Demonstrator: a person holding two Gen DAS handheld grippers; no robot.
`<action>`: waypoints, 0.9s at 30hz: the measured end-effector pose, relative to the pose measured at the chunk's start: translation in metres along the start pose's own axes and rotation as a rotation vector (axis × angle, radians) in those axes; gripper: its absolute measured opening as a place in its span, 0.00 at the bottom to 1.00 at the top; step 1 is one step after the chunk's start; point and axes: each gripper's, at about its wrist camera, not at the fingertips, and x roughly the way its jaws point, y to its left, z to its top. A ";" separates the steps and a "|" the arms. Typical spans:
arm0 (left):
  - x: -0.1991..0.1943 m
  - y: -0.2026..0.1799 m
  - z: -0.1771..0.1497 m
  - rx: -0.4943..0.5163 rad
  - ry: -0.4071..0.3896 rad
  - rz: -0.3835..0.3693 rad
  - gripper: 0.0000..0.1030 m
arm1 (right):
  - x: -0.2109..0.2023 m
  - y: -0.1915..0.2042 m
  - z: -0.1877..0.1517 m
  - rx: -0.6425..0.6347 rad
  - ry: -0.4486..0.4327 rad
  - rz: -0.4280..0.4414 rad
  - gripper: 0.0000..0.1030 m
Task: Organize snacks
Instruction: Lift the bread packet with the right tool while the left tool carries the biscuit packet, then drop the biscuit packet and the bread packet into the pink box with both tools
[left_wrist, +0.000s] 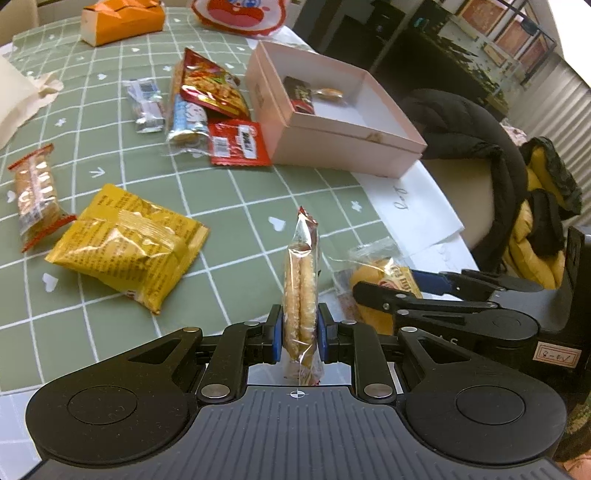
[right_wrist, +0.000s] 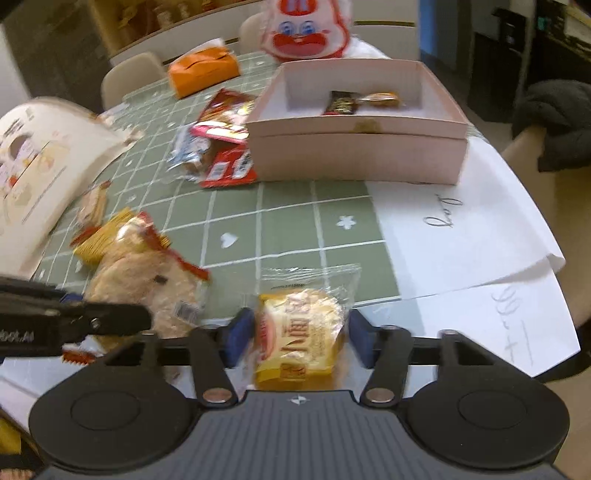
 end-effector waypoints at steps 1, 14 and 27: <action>0.000 -0.001 0.000 0.001 0.000 -0.010 0.22 | -0.003 0.001 0.000 -0.008 -0.003 -0.003 0.51; -0.049 -0.032 0.123 0.076 -0.293 -0.169 0.22 | -0.111 -0.039 0.092 0.059 -0.368 -0.042 0.50; 0.106 0.017 0.253 -0.146 -0.173 -0.164 0.24 | -0.080 -0.053 0.122 0.112 -0.268 -0.138 0.50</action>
